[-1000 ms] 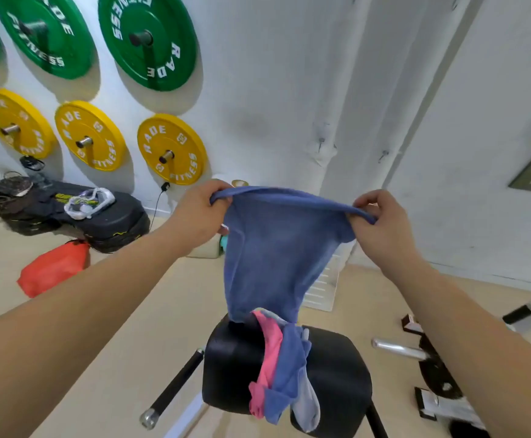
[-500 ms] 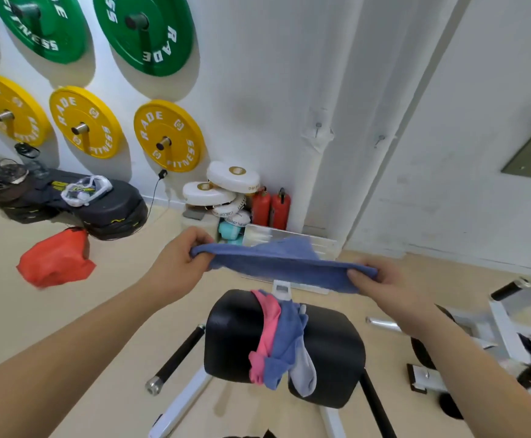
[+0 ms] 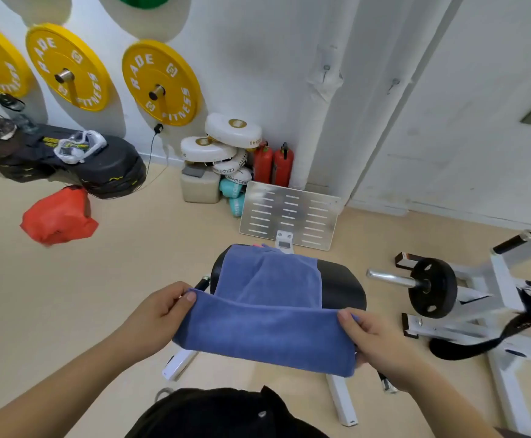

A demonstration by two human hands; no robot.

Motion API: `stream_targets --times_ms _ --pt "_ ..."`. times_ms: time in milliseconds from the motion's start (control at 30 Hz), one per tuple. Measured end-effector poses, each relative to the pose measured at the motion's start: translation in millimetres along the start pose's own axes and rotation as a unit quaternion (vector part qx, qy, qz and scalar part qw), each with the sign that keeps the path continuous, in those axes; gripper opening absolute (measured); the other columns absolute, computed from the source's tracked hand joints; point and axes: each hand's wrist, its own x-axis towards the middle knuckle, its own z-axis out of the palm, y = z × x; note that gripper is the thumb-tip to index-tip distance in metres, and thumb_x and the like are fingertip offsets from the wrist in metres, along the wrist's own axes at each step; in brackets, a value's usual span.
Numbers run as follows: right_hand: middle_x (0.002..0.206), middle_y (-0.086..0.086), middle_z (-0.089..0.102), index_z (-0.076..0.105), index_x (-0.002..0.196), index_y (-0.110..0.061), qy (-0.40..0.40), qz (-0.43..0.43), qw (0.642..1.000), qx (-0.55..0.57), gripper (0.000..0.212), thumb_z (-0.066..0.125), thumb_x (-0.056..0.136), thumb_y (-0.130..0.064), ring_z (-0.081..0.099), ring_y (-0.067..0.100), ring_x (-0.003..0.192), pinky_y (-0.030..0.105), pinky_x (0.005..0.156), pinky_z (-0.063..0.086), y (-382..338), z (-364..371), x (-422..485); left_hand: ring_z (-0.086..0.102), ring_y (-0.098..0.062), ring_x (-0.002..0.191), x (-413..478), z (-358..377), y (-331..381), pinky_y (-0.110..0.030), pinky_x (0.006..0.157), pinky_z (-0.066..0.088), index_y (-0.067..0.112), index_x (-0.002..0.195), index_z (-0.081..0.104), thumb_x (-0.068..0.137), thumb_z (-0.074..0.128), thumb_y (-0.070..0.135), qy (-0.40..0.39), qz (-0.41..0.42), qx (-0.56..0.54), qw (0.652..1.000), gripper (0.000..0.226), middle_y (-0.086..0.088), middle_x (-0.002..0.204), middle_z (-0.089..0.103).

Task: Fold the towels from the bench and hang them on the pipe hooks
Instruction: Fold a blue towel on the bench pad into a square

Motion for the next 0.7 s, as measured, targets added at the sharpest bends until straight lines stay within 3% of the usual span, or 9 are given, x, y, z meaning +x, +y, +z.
stream_targets --times_ms 133,233,433,600,700 --pt "0.102 0.0 0.075 0.072 0.111 -0.026 0.052 -0.006 0.999 0.005 0.039 0.039 0.107 -0.046 0.073 0.02 0.096 0.037 0.078 0.065 7 2 10 0.056 -0.017 0.071 19 15 -1 -0.032 0.066 0.043 0.018 0.092 0.064 0.107 0.043 0.028 0.019 -0.009 -0.011 1.0 0.028 -0.008 0.083 0.067" --pt "0.104 0.004 0.074 0.071 0.113 -0.028 0.087 0.001 0.995 0.042 0.037 0.04 0.107 -0.047 0.072 0.023 0.096 0.041 0.08 0.066 11 1 22 0.057 -0.016 0.073 38 29 4 -0.029 0.063 0.042 0.021 0.09 0.063 0.107 0.041 0.028 0.053 -0.021 -0.022 0.998 0.029 0.002 0.077 0.064" --pt "0.092 -0.009 0.075 0.074 0.104 -0.031 0.133 0.009 0.989 0.065 0.035 0.043 0.107 -0.047 0.07 0.017 0.094 0.034 0.082 0.055 8 -12 58 0.061 -0.018 0.08 81 39 14 -0.03 0.066 0.044 0.022 0.09 0.061 0.107 0.04 0.027 0.074 -0.031 -0.013 0.997 0.027 0.0 0.08 0.066" --pt "0.093 -0.006 0.076 0.072 0.101 -0.032 0.161 0.028 0.985 0.054 0.03 0.046 0.106 -0.045 0.07 0.019 0.096 0.039 0.091 0.056 -4 -24 109 0.062 -0.016 0.081 130 34 19 -0.028 0.067 0.044 0.021 0.093 0.063 0.107 0.041 0.026 0.071 -0.042 -0.014 0.996 0.026 0.0 0.082 0.068" --pt "0.087 0.004 0.074 0.071 0.097 -0.023 0.177 0.045 0.983 0.031 0.036 0.045 0.105 -0.047 0.069 0.027 0.089 0.04 0.087 0.056 -14 -32 150 0.062 -0.014 0.083 172 33 18 -0.028 0.069 0.044 0.023 0.095 0.062 0.107 0.041 0.027 0.059 -0.054 0.0 0.997 0.025 0.003 0.084 0.068"
